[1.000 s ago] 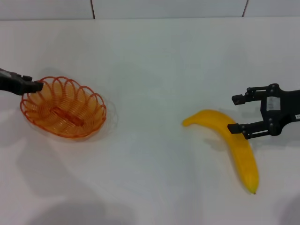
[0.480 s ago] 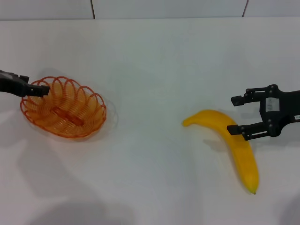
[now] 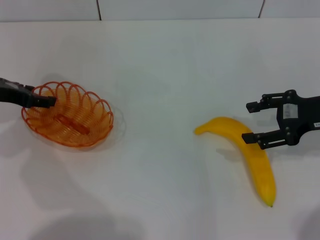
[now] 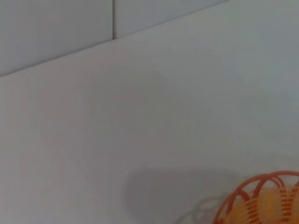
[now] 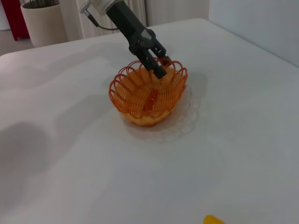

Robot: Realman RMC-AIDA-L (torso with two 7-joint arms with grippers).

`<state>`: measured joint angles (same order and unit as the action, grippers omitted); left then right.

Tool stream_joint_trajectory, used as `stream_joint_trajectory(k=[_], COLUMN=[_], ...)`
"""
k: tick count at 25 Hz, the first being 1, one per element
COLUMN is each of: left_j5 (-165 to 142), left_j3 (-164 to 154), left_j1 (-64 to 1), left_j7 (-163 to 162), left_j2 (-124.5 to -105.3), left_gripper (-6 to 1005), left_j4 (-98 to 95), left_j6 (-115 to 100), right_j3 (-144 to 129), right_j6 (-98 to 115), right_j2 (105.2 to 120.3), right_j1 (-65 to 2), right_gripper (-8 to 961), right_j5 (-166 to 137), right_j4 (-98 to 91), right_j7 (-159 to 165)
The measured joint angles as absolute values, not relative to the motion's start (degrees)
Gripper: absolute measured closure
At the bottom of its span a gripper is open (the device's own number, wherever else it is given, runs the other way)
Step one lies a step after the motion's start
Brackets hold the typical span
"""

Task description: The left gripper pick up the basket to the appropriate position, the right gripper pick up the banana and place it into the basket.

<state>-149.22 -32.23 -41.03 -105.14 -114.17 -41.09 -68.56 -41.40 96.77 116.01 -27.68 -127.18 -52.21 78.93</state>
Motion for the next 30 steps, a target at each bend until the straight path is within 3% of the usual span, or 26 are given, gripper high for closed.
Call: stream_joint_trajectory(k=[17,27,30], left_j5=[-149.0,-149.0,-149.0], left_j3=[-31.8,-32.1,-32.1], left_j1=[-41.4,-41.7,-41.7], left_j7=[-103.5,-103.5,-103.6], left_j2=[-115.36,-115.28,-115.26], left_gripper=[292,762,820], left_j4=[-40.6,-40.1,-40.0], left_j6=[-65.7,-65.7,-65.7], right_j3=[-41.4,-41.4,-41.4], right_j6=[96.8,96.8,96.8], right_j2=[116.01,116.01,116.01], right_j1=[-27.7,-27.7,-27.7], right_gripper=[135,135,135], right_j5=[-127.2,-127.2,-127.2], right_j4=[-52.1,-52.1,-52.1], right_j7=[79.0,79.0,79.4])
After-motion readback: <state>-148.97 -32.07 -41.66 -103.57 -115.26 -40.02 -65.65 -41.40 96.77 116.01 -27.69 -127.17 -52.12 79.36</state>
